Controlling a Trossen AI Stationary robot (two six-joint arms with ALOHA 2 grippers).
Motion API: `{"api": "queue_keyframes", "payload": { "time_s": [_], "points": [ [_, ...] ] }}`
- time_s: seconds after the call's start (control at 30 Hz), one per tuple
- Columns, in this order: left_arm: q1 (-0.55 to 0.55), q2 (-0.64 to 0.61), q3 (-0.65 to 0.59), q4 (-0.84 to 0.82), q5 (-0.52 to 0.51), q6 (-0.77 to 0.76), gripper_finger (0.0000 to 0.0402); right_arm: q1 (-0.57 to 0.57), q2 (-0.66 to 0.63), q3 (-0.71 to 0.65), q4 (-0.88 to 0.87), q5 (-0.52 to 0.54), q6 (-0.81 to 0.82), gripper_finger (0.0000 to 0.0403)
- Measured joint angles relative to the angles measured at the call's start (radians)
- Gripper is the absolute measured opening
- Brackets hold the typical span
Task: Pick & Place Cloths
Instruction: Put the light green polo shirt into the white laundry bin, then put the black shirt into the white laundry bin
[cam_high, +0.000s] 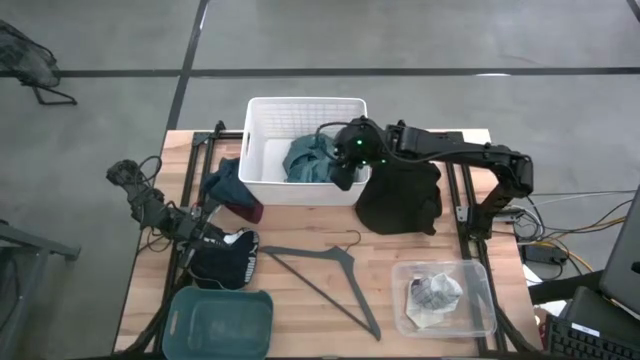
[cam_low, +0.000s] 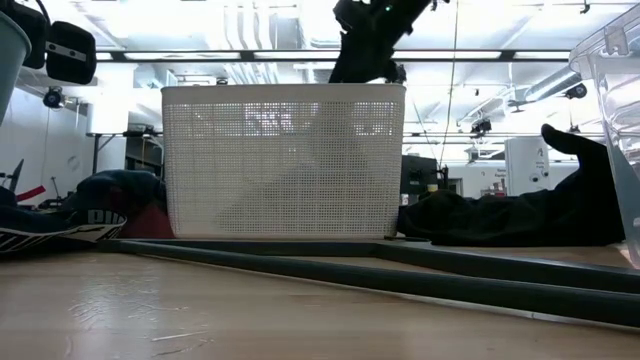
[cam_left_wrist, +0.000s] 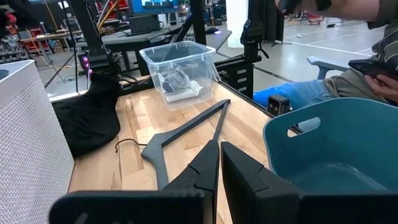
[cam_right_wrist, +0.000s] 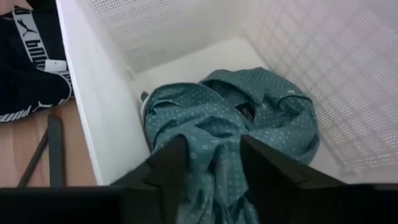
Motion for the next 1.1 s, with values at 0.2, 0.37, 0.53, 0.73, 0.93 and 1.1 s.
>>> {"api": "queue_keyframes", "payload": {
  "time_s": [0.2,0.37,0.53,0.73,0.93,1.1],
  "points": [
    [0.0,0.0,0.0,0.0,0.0,0.0,0.0023,0.0,-0.088,0.0,-0.025,0.0,-0.022,0.0226],
    [0.0,0.0,0.0,0.0,0.0,0.0,0.0023,0.004,-0.173,0.0,-0.068,0.001,-0.035,0.0262],
    [0.0,0.0,0.0,0.0,0.0,0.0,0.0023,0.012,-0.243,-0.001,-0.351,0.156,-0.005,0.0277],
    [0.0,0.0,0.0,0.0,0.0,0.0,0.0023,-0.003,-0.264,-0.043,-0.589,0.204,0.153,0.0284],
    [0.0,0.0,0.0,0.0,0.0,0.0,0.0023,-0.007,-0.243,-0.148,-0.611,0.15,0.16,0.0294],
    [0.0,0.0,0.0,0.0,0.0,0.0,0.0023,-0.049,-0.212,-0.268,-0.595,0.147,0.15,0.0299]
  ]
}}
